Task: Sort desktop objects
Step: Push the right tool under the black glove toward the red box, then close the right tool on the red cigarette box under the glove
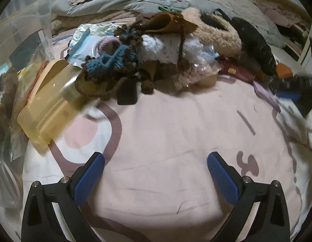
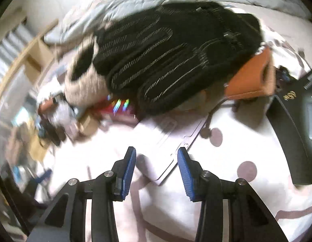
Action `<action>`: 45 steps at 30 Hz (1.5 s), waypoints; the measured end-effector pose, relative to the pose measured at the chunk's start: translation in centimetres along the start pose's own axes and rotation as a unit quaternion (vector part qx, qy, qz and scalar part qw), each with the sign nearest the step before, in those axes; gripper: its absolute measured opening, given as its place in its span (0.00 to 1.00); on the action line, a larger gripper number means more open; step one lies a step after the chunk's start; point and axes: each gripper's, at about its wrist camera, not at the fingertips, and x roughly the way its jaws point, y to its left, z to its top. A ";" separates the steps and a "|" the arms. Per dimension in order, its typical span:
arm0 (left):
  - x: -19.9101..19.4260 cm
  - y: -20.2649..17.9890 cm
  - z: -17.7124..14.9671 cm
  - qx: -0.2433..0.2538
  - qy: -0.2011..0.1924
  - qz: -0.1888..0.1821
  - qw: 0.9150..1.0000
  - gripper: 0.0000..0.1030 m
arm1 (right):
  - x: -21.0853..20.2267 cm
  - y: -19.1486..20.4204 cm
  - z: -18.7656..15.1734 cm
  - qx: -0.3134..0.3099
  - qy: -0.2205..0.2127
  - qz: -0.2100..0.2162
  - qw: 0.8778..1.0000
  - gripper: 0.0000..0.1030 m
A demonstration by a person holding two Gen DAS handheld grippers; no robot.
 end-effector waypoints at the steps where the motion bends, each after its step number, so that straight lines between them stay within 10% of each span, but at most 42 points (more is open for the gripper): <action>1: -0.1 -0.1 -0.1 0.002 -0.002 -0.001 1.000 1.00 | -0.1 -0.5 0.3 0.009 -0.009 -0.005 1.000 0.42; 20: -0.8 -1.2 0.1 -0.012 0.010 -0.018 1.000 1.00 | 3.7 -4.5 4.6 0.080 -0.021 0.045 0.996 0.42; 45: -3.5 -1.0 1.6 -0.031 -0.031 -0.134 0.990 1.00 | 2.7 5.8 -0.7 -0.032 0.063 0.131 0.989 0.42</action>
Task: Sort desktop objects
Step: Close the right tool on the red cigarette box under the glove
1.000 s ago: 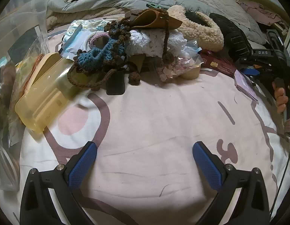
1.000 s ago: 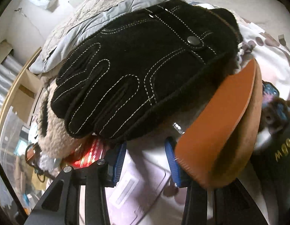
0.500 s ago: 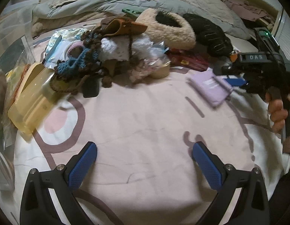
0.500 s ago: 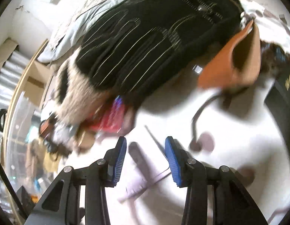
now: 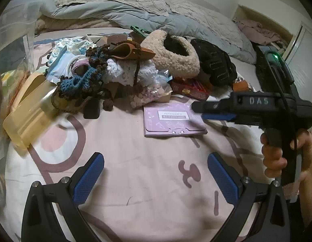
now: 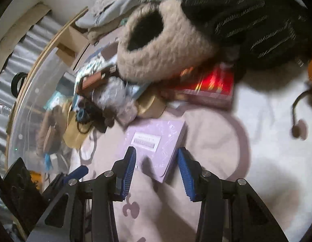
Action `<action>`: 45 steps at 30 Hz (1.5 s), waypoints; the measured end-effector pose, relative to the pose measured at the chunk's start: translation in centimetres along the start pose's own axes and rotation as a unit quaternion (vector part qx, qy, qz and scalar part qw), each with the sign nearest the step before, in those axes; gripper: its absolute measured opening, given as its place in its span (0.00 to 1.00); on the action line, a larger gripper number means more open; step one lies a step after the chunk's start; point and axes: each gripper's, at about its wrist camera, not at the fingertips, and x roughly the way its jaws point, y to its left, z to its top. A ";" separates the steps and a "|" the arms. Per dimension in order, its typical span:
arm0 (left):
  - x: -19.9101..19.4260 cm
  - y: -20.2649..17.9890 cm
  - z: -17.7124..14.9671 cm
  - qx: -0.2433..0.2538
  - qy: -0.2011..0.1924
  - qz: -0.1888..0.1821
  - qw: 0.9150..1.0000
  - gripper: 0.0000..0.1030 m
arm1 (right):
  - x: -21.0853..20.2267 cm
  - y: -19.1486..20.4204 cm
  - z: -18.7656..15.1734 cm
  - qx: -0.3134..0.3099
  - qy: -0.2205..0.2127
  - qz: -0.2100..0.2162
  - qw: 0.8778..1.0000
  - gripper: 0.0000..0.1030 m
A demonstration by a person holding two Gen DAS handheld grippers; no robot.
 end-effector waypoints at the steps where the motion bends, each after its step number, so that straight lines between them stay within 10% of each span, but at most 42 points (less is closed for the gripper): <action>1: 0.1 0.1 0.1 -0.002 -0.001 -0.001 1.000 1.00 | -0.5 -0.5 0.5 0.008 -0.015 -0.010 1.000 0.42; 9: 0.4 0.2 0.1 -0.005 0.004 -0.005 1.000 1.00 | -2.9 -5.9 4.3 0.113 -0.114 -0.042 0.986 0.25; 14: 0.8 0.4 0.4 -0.012 0.005 -0.007 1.000 1.00 | -0.6 -6.5 6.4 0.104 -0.101 -0.075 0.987 0.22; 24: 1.5 -0.1 0.3 -0.006 0.022 -0.026 0.999 1.00 | 1.5 -8.4 7.4 0.140 -0.095 -0.012 0.985 0.22; 32: 1.5 -0.6 0.1 0.001 0.021 -0.030 0.999 1.00 | 0.2 -5.4 6.0 0.055 -0.053 -0.066 0.995 0.24; 45: 1.7 0.6 0.5 -0.026 0.018 -0.037 0.999 1.00 | 2.4 -6.1 11.1 0.084 -0.064 -0.089 0.990 0.23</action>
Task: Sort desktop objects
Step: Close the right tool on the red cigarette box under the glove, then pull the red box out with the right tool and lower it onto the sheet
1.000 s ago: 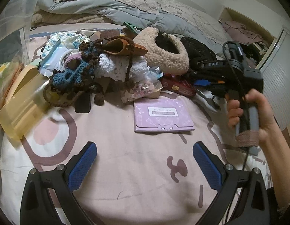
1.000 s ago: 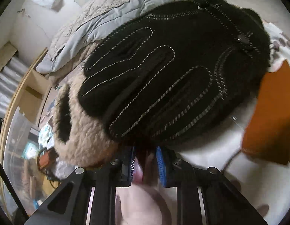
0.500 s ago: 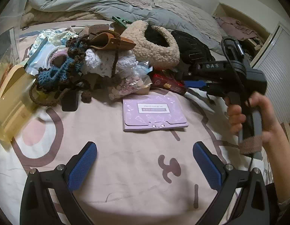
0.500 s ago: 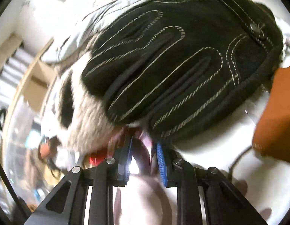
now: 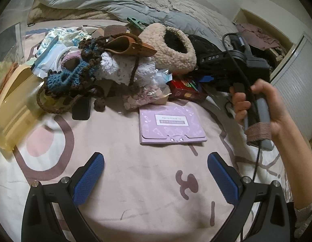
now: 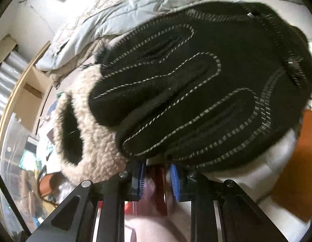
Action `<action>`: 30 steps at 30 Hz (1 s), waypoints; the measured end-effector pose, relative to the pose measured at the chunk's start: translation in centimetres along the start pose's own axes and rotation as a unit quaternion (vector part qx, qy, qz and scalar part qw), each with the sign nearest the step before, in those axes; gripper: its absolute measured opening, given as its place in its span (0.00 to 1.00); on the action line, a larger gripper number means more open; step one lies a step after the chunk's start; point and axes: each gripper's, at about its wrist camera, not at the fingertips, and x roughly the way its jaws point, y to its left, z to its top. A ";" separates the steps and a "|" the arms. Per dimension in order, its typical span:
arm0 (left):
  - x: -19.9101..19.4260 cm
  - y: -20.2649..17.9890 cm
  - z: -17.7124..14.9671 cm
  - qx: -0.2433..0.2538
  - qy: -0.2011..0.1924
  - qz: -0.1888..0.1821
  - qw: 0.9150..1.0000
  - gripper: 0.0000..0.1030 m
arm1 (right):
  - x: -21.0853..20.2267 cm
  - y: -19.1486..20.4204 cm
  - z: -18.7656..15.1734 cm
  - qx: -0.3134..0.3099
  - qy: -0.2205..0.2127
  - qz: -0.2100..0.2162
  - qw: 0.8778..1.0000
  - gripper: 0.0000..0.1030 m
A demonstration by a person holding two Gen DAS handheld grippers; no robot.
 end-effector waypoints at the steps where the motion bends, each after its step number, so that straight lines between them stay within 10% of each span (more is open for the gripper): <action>1: 0.1 0.1 0.1 -0.002 0.001 -0.002 1.000 1.00 | 0.5 0.0 0.3 0.000 0.005 -0.003 1.000 0.23; 15: 0.2 -0.4 0.2 -0.001 -0.001 -0.010 1.000 1.00 | 0.5 4.9 -5.2 -0.208 0.078 -0.054 0.973 0.23; 30: -2.1 1.3 0.4 -0.017 -0.024 0.018 0.999 1.00 | -2.9 4.6 -9.5 -0.179 0.074 -0.024 0.981 0.23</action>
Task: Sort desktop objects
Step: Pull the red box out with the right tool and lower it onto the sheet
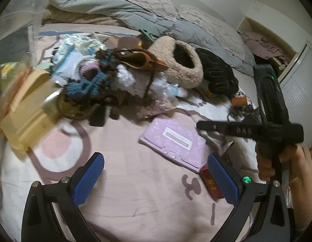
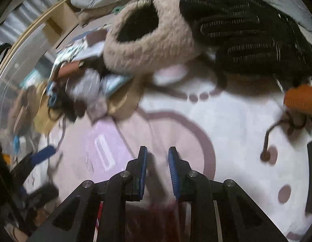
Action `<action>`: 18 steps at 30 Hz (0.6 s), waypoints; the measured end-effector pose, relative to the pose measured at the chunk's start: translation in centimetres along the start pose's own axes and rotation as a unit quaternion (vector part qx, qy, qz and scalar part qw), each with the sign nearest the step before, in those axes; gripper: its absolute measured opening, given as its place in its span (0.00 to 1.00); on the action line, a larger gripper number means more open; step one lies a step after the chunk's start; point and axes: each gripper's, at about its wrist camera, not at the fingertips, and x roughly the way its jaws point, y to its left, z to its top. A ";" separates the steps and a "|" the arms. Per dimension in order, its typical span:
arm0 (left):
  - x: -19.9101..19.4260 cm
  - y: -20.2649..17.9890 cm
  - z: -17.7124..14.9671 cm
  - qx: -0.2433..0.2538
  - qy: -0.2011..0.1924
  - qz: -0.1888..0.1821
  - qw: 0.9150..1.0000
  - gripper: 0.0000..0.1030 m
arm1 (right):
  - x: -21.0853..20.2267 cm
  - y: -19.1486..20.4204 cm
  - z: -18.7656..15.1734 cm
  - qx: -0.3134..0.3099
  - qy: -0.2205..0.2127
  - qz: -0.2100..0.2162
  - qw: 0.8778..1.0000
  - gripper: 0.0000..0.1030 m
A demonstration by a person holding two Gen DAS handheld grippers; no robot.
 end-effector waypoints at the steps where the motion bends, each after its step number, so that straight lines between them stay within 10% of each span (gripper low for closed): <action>1: -0.1 0.3 0.0 -0.004 -0.001 0.003 1.000 1.00 | 0.3 0.3 0.7 -0.007 -0.002 -0.007 1.000 0.23; 9: -2.0 2.1 -0.1 -0.023 -0.012 0.011 1.000 1.00 | 3.8 5.9 2.4 -0.096 0.035 -0.049 0.994 0.23; 18: -4.1 3.1 0.5 -0.045 -0.046 0.001 0.998 1.00 | 3.5 8.9 -0.3 -0.131 0.077 0.049 0.987 0.23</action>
